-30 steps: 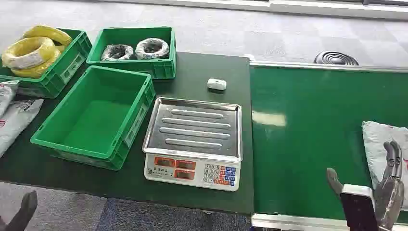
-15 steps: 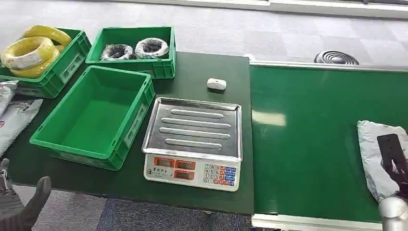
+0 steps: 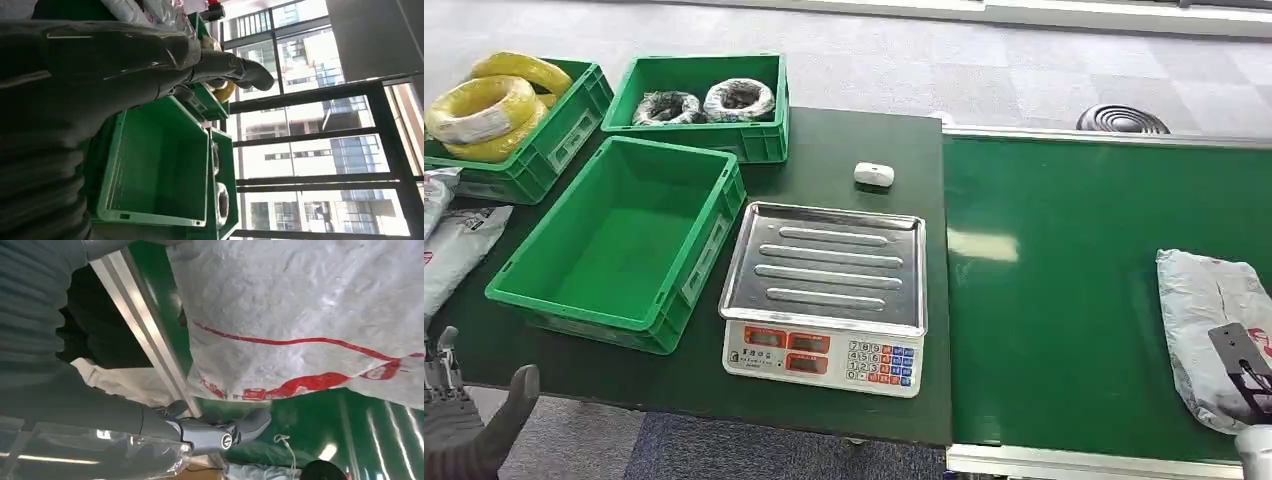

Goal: Moved the parcel from conveyor to table for the left to box.

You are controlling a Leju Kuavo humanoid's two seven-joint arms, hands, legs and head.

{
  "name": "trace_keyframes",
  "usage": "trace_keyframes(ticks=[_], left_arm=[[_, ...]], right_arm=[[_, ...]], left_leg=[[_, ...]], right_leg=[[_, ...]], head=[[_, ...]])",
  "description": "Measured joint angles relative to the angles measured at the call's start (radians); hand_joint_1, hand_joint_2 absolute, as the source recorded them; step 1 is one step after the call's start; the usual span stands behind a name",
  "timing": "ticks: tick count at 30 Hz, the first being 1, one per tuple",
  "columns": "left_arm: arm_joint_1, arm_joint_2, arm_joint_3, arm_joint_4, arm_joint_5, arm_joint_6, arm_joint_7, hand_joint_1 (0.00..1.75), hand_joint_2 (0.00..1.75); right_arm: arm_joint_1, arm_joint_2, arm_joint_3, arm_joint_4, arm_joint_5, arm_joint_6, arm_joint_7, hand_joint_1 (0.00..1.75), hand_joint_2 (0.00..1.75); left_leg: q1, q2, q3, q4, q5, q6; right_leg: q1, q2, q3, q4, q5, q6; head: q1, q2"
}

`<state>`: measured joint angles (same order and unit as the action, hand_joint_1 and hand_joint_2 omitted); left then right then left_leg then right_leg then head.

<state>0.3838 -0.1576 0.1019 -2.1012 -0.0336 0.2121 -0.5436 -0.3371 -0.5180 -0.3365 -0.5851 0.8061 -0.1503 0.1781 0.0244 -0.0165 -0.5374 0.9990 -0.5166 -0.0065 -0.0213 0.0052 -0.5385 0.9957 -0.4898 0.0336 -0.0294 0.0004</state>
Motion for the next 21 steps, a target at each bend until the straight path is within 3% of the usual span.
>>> trace_keyframes(ticks=[10,21], left_arm=[[0.001,0.0,0.0,0.0,0.0,0.001,0.0,0.0,1.75],[0.001,0.003,0.0,0.0,-0.012,0.008,0.002,0.0,1.75]], right_arm=[[-0.025,-0.01,0.003,0.066,-0.019,0.003,-0.015,0.0,1.75],[-0.056,-0.006,0.021,0.115,-0.032,0.132,-0.023,0.02,1.75]], left_leg=[[0.0,0.0,0.0,0.0,0.0,0.0],[0.0,0.0,0.0,0.0,0.0,0.0]], right_leg=[[0.0,0.0,0.0,0.0,0.0,0.0],[0.0,0.0,0.0,0.0,0.0,0.0]], head=[[0.0,0.0],[0.0,0.0]])
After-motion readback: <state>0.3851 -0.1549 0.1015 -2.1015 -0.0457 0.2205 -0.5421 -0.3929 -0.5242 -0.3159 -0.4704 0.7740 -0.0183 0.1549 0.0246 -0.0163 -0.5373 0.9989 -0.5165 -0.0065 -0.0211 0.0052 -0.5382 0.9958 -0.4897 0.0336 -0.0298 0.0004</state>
